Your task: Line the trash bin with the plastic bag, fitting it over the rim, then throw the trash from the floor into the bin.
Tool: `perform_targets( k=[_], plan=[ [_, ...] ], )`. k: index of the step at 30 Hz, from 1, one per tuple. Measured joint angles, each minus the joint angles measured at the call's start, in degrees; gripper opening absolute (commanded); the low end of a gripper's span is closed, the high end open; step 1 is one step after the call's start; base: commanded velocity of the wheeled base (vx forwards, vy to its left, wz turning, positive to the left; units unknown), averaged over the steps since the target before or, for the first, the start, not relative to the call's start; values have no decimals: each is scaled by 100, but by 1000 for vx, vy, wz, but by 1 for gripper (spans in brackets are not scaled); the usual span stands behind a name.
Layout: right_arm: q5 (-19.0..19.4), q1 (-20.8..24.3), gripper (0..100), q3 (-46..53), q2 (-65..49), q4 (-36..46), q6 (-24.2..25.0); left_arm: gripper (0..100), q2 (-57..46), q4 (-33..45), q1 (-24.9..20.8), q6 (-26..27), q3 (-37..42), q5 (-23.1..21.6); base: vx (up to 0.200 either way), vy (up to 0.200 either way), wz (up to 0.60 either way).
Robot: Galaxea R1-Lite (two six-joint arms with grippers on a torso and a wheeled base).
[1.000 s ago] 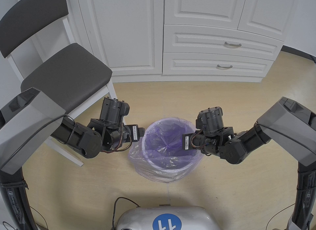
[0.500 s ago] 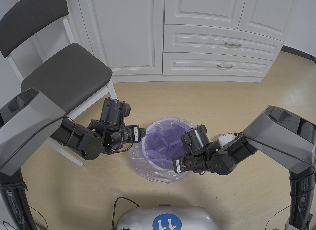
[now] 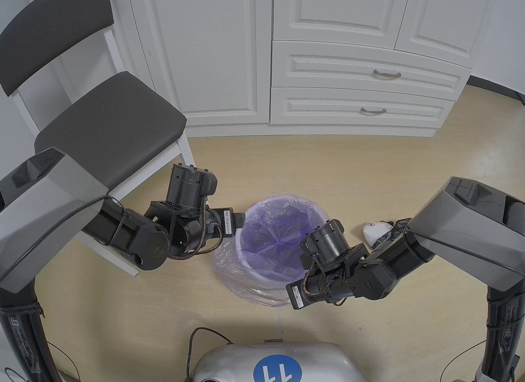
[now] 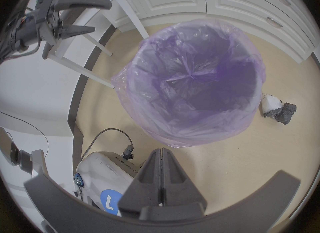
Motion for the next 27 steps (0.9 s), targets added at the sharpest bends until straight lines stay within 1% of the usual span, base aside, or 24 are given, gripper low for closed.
perform_targets(
  k=[3,10,14,17,20,25,27],
  plan=[
    [0,-44,0,-93,132,9,6,100,5,0,5,-1,-1,0,0,0,0],
    [-139,-323,0,-350,472,117,-43,100,20,0,9,-6,-12,-2,0,0,0],
    [-418,-573,0,-460,651,119,-429,100,27,0,9,-6,-12,0,0,0,0],
    [-546,-789,0,-525,761,99,-588,100,33,0,9,-6,-12,0,0,0,0],
    [-557,-907,0,-584,840,88,-613,100,38,-4,22,-9,-12,0,0,0,0],
    [-495,-1279,0,-735,948,77,-640,100,20,-2,48,-12,-1,0,0,0,0],
    [-472,-1357,0,-774,975,77,-684,100,-13,0,48,-11,20,0,0,0,0]
  ],
)
